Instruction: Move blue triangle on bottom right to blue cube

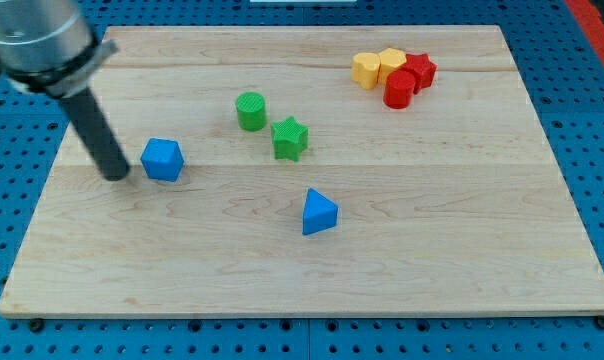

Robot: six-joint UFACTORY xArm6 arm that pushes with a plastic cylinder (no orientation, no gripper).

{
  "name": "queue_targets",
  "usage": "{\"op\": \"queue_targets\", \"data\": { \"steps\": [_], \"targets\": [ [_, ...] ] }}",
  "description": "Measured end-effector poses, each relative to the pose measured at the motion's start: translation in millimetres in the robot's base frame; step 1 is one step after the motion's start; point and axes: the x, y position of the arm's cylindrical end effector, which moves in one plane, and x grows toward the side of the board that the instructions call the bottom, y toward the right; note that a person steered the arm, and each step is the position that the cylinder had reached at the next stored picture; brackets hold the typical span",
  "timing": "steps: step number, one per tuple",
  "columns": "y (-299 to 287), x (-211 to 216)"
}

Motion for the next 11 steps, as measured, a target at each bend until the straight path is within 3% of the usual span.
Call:
{"op": "queue_targets", "data": {
  "steps": [2,4,6,7,8,11],
  "targets": [
    [100.2,-0.5],
    [160.9,33.0],
    [323.9,48.3],
    [341.3,112.6],
    [305.0,111.8],
    [187.6,30.1]
  ]
}}
